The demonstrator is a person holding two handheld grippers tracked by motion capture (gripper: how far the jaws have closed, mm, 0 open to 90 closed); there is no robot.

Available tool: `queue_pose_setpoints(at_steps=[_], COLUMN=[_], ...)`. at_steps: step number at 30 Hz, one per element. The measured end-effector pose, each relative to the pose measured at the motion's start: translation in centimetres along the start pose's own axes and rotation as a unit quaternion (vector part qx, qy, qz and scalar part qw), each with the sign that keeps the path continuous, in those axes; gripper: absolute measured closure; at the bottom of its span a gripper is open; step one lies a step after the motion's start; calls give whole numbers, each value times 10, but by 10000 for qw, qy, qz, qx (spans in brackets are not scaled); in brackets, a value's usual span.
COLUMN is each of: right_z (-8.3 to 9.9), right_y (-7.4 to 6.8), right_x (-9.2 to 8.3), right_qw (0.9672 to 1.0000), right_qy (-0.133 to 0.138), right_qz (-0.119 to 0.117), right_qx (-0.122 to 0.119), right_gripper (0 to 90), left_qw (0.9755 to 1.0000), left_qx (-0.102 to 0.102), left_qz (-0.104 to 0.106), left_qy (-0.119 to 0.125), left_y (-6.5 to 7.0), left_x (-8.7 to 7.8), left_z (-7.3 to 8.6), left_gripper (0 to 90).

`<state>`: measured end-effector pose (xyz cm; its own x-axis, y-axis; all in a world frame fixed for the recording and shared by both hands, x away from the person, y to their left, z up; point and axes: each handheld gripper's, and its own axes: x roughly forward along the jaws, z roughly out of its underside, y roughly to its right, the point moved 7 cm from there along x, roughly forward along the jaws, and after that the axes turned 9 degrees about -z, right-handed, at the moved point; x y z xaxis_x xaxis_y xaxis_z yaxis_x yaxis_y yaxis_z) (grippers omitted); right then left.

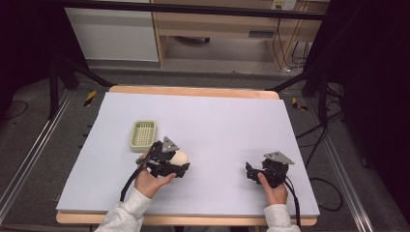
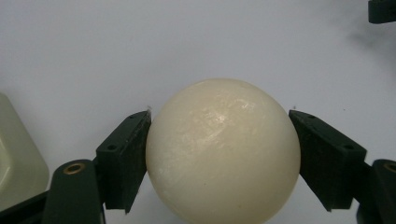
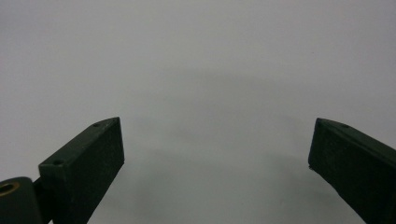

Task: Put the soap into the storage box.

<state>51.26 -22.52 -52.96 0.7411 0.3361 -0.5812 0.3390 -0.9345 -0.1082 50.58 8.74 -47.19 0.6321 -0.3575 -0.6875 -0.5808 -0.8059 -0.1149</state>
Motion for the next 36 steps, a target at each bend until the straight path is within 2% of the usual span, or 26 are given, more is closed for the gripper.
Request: queue_pose_setpoints(at_steps=[25, 36], right_z=[0, 0], right_y=[0, 0], right_x=[0, 0], right_qw=[10000, 10000], right_qy=[3, 13], right_qz=[-17, -23], right_qx=[0, 1], right_gripper=[39, 39], left_qw=[9994, 9985], left_qx=[-144, -364], left_qz=[-299, -383], left_qy=[59, 135], left_y=[-38, -54], left_x=[-15, -15], left_z=[-8, -11], left_gripper=[240, 240])
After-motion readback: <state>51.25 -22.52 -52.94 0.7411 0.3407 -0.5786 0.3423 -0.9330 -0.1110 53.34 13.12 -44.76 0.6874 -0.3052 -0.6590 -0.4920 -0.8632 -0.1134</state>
